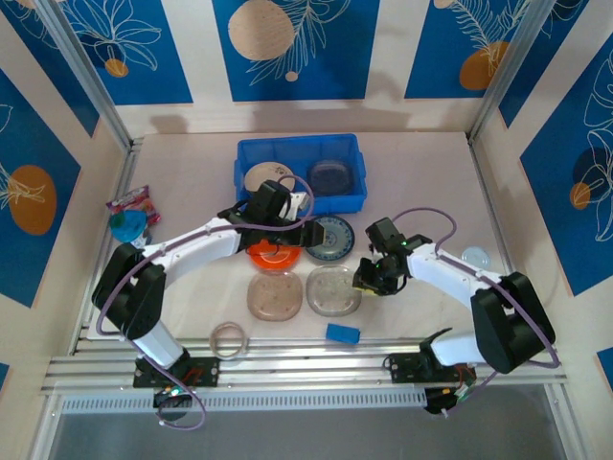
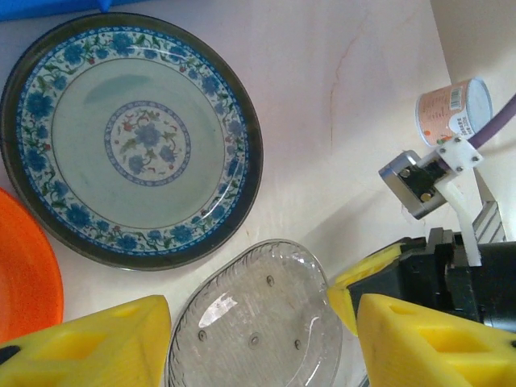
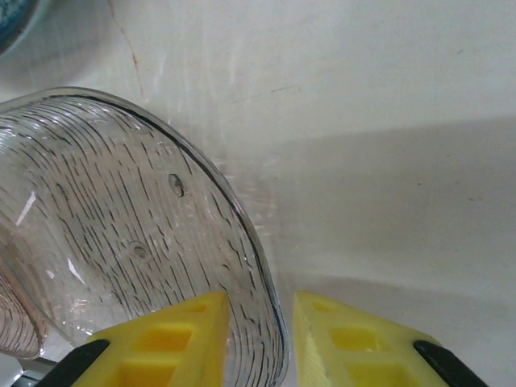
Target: Place the plates into the plastic bin on the countertop
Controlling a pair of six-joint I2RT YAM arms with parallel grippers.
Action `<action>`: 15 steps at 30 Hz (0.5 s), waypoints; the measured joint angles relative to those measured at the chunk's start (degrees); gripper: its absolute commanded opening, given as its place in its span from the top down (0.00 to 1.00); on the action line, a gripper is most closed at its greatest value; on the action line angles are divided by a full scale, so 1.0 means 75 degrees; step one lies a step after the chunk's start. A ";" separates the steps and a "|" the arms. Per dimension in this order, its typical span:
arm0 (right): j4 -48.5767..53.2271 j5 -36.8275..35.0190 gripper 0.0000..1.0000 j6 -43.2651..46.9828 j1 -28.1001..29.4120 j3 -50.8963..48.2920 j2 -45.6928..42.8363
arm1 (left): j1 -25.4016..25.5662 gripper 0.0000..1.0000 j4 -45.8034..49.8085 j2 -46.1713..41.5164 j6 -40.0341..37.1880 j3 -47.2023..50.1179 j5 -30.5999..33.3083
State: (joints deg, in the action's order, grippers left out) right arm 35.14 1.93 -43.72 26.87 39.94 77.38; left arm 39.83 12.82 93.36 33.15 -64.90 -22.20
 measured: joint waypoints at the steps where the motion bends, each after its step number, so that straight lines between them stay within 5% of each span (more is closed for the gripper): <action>1: 0.0000 0.0000 0.71 0.0015 0.0000 0.0000 0.0058 | 0.0006 0.37 0.0000 0.0000 0.0000 0.0009 0.0003; 15: -0.0402 0.0152 0.82 0.0096 0.0082 0.0000 0.0656 | 0.0006 0.37 -0.0146 0.0003 0.0140 0.0373 0.0023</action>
State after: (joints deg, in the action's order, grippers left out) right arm 32.12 3.07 -43.00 27.49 39.94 82.30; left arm 39.88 11.73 93.38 34.20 -62.11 -22.02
